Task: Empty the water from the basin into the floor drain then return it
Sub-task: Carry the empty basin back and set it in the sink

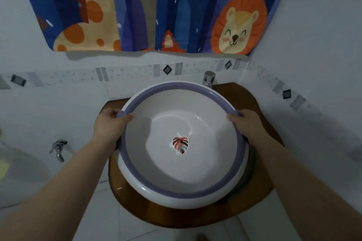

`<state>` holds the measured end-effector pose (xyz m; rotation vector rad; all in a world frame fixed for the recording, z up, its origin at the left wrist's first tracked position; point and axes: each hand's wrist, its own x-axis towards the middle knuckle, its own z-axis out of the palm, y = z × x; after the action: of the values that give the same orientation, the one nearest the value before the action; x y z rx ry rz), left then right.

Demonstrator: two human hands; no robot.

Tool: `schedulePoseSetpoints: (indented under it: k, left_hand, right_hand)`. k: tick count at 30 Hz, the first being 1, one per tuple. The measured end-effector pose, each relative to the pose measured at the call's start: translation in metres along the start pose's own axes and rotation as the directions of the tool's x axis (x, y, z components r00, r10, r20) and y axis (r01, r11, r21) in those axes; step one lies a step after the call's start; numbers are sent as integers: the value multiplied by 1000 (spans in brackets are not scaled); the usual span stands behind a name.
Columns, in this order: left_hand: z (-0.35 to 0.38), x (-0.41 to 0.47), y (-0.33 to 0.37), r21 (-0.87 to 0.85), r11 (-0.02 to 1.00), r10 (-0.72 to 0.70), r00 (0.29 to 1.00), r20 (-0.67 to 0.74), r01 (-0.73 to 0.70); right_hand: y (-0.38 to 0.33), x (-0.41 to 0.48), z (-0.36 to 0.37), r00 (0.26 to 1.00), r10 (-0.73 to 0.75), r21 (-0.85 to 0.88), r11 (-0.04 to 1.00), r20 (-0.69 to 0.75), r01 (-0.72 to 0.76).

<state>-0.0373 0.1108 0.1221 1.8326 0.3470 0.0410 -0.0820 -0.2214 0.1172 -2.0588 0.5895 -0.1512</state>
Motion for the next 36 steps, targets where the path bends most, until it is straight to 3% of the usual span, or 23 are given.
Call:
schedulePoseSetpoints:
  k: [5,17,36]
  left_hand:
    - [18,4,-9,55,998,22,999,-26,-20]
    - [60,13,-37,167,982,-69,990,-126,89]
    - [80,21,-27,326,937,-70,982,-174,125]
  right_hand:
    - [16,28,10,998,21,10,1000,66,-22]
    - [53,77,29,969,116,-68,992,219,-104]
    - [86,103,46,956,149,-18,989,252,-149]
